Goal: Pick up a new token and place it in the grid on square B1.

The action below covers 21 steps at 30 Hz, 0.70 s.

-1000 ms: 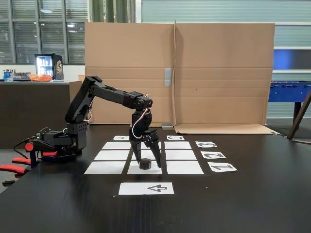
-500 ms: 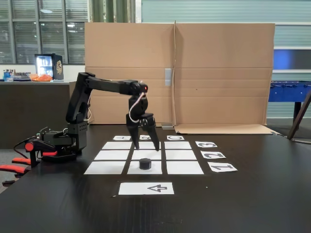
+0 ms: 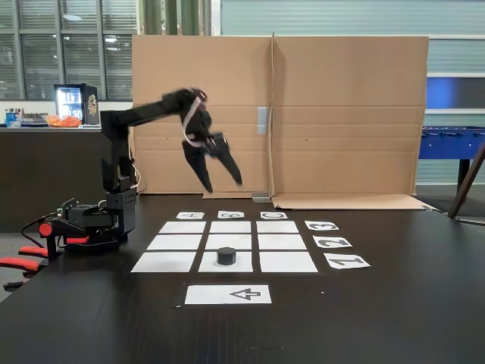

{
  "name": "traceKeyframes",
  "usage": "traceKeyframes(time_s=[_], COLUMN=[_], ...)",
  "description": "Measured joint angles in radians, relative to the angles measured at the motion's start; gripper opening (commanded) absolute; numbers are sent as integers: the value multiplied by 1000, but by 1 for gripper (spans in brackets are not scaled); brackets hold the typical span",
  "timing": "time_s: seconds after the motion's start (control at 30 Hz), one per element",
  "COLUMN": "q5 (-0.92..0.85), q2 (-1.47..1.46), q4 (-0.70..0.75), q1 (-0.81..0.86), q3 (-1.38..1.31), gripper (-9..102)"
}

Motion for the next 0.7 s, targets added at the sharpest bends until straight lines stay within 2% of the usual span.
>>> traceKeyframes(time_s=[0.33, 0.7], q5=[0, -81], q2=[322, 548], q4=[41, 54], q1=[100, 393], q3=[0, 66], gripper=[34, 34])
